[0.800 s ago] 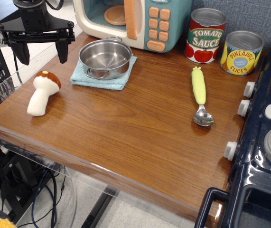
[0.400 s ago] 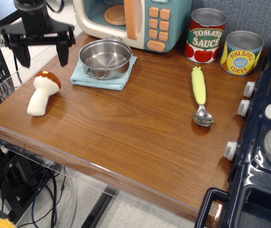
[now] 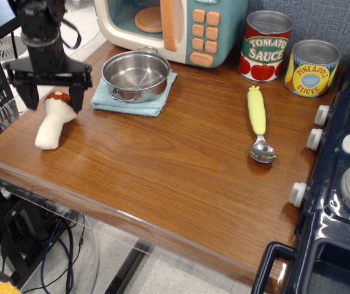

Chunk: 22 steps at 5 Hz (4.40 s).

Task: Place the mushroom inside of the silver pan.

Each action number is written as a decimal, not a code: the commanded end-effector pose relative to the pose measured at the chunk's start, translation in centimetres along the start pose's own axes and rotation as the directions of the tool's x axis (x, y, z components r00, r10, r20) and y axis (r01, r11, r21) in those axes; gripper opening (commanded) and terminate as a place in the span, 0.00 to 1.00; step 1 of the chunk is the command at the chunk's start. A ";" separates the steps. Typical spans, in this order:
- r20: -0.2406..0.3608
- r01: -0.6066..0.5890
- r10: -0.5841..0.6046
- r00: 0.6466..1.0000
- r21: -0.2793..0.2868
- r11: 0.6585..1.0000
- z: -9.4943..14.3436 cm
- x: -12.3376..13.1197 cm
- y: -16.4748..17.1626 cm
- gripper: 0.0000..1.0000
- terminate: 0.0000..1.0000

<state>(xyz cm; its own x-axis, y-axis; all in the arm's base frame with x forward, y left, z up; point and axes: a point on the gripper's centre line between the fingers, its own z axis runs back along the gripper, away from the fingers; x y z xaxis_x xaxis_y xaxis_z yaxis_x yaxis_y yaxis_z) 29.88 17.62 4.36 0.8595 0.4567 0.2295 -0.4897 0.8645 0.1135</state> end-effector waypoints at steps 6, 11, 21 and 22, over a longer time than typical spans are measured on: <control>0.043 -0.058 0.057 0.997 0.020 0.998 2.4 1.0 1.5 0.00 0.00; 0.060 0.020 -0.015 0.998 -0.078 0.997 5.9 7.7 -10.3 0.00 0.00; 0.069 -0.020 0.029 0.997 -0.131 0.991 8.8 8.1 -7.6 1.00 0.00; 0.069 -0.020 0.029 0.997 -0.131 0.991 8.8 8.1 -7.6 1.00 0.00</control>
<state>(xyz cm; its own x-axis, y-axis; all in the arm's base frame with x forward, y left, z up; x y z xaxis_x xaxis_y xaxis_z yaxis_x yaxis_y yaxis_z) 39.51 12.73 10.85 0.8543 0.4691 0.2240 -0.4811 0.8767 -0.0011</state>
